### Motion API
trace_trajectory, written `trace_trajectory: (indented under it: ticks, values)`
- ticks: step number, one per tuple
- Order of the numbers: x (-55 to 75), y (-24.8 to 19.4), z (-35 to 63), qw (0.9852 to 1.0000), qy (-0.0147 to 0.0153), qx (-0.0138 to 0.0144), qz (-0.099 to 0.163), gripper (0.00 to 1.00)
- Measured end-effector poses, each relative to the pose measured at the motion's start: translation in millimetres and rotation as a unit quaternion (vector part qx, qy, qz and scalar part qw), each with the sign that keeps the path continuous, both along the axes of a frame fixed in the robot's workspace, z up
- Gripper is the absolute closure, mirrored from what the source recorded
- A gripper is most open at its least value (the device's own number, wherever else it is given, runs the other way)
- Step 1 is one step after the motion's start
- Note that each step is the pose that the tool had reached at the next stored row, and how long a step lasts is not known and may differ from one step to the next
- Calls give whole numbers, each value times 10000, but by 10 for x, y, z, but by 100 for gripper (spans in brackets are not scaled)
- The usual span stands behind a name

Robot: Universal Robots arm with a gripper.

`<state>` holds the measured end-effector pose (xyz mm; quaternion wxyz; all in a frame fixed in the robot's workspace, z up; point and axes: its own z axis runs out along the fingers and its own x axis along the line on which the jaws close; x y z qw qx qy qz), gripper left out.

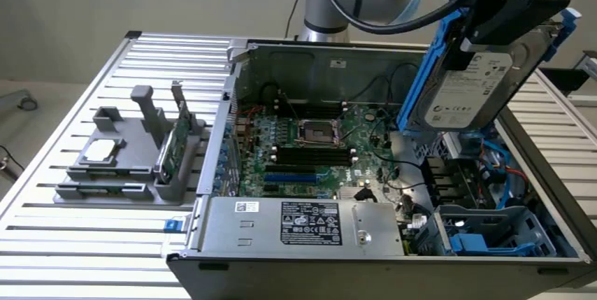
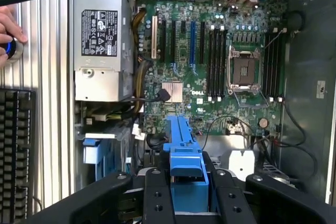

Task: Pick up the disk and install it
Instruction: 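Pick up the disk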

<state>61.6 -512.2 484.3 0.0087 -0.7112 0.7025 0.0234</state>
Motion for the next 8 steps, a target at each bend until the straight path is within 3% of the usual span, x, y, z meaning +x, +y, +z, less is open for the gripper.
trace_trajectory:
  ticks: [8]
  values:
    - [127, -277, 0, 10000, 0, -1, 0, 67]
